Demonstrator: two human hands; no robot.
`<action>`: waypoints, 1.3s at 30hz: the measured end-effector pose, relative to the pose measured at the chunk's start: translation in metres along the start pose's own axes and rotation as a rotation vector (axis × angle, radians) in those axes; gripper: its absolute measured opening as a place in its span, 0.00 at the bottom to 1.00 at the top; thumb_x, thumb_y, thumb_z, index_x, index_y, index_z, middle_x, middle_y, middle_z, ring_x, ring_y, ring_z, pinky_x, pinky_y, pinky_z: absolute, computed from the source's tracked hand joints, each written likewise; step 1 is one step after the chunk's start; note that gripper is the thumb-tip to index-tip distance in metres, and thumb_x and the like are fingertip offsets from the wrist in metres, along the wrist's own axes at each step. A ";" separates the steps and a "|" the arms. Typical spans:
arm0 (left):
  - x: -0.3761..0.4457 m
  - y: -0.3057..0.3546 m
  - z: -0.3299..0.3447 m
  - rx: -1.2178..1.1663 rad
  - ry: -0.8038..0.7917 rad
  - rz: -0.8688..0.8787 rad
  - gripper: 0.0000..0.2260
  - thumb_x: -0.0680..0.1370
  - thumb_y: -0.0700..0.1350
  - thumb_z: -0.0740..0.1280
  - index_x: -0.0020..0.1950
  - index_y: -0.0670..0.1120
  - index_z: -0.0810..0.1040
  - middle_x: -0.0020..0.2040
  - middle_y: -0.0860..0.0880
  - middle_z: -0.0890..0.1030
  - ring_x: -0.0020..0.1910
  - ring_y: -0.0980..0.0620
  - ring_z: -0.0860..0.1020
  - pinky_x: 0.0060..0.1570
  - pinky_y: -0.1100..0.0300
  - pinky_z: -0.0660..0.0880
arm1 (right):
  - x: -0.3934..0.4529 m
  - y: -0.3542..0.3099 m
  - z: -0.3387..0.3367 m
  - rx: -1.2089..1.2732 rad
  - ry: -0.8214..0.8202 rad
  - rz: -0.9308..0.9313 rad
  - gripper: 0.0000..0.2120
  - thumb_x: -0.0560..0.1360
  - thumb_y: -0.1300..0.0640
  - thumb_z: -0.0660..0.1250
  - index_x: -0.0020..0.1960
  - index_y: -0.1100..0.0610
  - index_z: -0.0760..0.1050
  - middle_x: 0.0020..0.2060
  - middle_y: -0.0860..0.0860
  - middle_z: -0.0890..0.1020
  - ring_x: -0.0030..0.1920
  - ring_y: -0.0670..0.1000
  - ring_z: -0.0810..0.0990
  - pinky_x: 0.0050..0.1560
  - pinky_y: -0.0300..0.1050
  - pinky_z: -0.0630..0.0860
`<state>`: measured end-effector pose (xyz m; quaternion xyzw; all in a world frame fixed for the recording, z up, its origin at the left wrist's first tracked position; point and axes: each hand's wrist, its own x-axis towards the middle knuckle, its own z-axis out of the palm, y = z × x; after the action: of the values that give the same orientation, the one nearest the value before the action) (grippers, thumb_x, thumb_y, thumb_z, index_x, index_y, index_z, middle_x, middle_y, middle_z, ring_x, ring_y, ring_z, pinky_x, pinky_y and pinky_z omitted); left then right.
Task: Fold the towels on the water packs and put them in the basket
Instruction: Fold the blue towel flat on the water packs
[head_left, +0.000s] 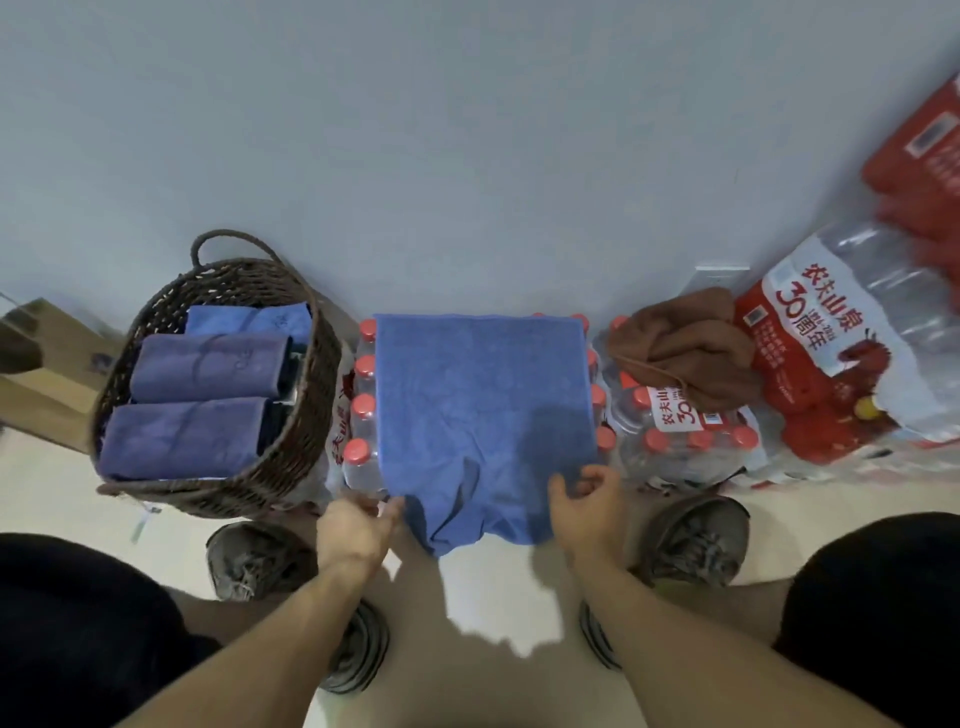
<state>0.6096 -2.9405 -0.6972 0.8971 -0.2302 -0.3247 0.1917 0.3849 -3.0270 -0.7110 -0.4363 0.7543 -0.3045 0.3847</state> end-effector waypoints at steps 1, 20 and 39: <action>0.001 0.004 -0.001 -0.056 0.066 0.015 0.18 0.72 0.55 0.75 0.49 0.41 0.80 0.44 0.43 0.83 0.47 0.43 0.81 0.45 0.57 0.72 | 0.005 0.004 -0.001 0.014 -0.025 0.079 0.17 0.68 0.55 0.76 0.52 0.59 0.73 0.44 0.54 0.81 0.47 0.58 0.81 0.46 0.45 0.74; 0.006 0.037 0.002 -0.168 0.009 -0.089 0.18 0.80 0.50 0.63 0.60 0.36 0.74 0.58 0.36 0.79 0.57 0.36 0.77 0.55 0.50 0.74 | 0.018 0.007 0.000 0.039 -0.044 0.050 0.04 0.73 0.58 0.70 0.46 0.56 0.75 0.38 0.49 0.80 0.43 0.54 0.79 0.46 0.47 0.74; 0.027 0.102 -0.051 -0.676 -0.042 0.153 0.12 0.73 0.48 0.74 0.40 0.44 0.74 0.36 0.44 0.74 0.33 0.45 0.74 0.33 0.55 0.73 | 0.034 -0.071 -0.020 0.273 0.172 -0.026 0.14 0.70 0.50 0.77 0.39 0.57 0.74 0.31 0.45 0.76 0.31 0.43 0.74 0.37 0.37 0.70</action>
<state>0.6332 -3.0293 -0.6237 0.7560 -0.1802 -0.3857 0.4972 0.3872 -3.0855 -0.6554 -0.3620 0.7302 -0.4453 0.3707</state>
